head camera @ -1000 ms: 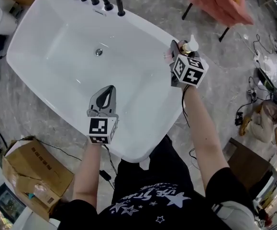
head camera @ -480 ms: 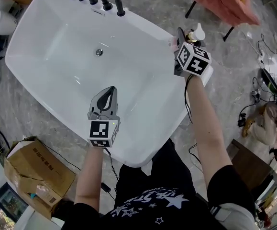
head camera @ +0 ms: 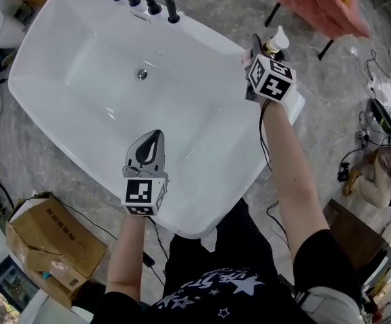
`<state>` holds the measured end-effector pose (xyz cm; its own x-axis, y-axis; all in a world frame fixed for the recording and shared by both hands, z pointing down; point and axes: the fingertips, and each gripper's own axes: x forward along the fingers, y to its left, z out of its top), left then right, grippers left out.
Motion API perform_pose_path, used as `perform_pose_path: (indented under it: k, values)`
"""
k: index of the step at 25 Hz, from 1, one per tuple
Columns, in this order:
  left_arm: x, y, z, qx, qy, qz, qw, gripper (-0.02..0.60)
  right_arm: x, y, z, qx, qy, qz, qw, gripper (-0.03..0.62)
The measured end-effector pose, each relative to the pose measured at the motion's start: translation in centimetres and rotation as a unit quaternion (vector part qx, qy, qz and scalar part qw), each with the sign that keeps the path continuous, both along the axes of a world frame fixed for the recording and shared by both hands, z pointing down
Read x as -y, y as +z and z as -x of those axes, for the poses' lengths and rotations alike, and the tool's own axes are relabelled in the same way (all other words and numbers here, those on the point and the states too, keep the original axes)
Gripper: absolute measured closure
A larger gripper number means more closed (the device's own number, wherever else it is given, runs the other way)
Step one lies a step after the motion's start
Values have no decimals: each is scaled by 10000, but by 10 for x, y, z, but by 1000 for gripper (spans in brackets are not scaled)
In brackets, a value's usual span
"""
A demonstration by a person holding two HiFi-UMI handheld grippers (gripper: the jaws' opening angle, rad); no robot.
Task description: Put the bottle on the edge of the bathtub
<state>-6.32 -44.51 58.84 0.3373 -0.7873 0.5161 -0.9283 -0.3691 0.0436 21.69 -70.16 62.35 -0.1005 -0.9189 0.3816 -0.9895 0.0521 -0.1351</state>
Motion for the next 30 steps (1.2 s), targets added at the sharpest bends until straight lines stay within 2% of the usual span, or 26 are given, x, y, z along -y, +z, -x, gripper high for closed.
perform_pose_path:
  k: [6,12,19,25,30]
  values:
    - [-15,7,-1,-6,26,109,9999,566,-3,-2,9,-332,74,-254,9991,381]
    - [-24,14,-8,34,211,200,9996,566,1,1,16,-518,34,-172,9985,379]
    - [-21,8,-4,-32,139,148,9998,566,1,2,19,-511,-75,-141,9986,372]
    - [-26,-5,0,-117,10,54,9999,566,-19,-4,16,-613,-153,42,9980,339]
    - [-38,-21,11,-144,-131,-56,9998,566,-53,-15,17,-478,-238,113,9985,318]
